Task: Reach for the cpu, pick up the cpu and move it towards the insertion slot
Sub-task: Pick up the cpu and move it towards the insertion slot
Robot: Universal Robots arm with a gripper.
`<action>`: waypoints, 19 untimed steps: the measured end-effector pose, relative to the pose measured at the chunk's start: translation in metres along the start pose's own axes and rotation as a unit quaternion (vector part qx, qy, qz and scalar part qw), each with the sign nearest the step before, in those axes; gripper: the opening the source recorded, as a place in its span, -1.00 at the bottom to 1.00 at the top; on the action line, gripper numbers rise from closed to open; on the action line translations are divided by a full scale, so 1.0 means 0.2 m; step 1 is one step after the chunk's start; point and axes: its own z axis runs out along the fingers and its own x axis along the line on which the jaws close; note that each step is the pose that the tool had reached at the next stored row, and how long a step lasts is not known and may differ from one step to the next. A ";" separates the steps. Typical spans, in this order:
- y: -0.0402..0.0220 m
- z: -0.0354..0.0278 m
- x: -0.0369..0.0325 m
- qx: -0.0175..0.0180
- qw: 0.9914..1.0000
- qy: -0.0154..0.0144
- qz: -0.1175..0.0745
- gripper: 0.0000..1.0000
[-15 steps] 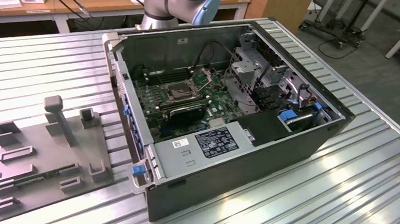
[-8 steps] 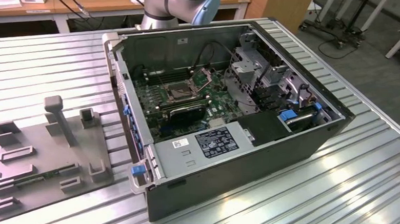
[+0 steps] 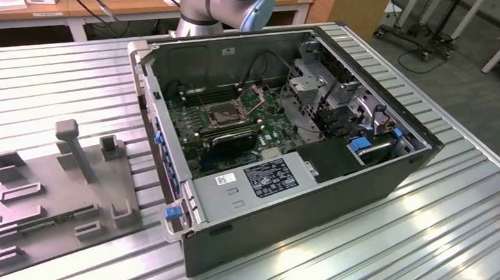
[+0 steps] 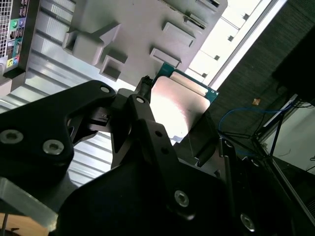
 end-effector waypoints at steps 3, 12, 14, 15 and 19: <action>0.001 -0.015 0.000 0.000 1.000 0.000 0.000 0.09; 0.001 -0.026 -0.023 0.000 1.000 0.000 0.000 0.09; 0.001 -0.025 -0.038 0.000 1.000 0.000 0.000 0.09; 0.001 -0.024 -0.046 0.000 1.000 0.000 0.000 0.09; 0.002 -0.022 -0.079 0.000 1.000 0.000 0.000 0.09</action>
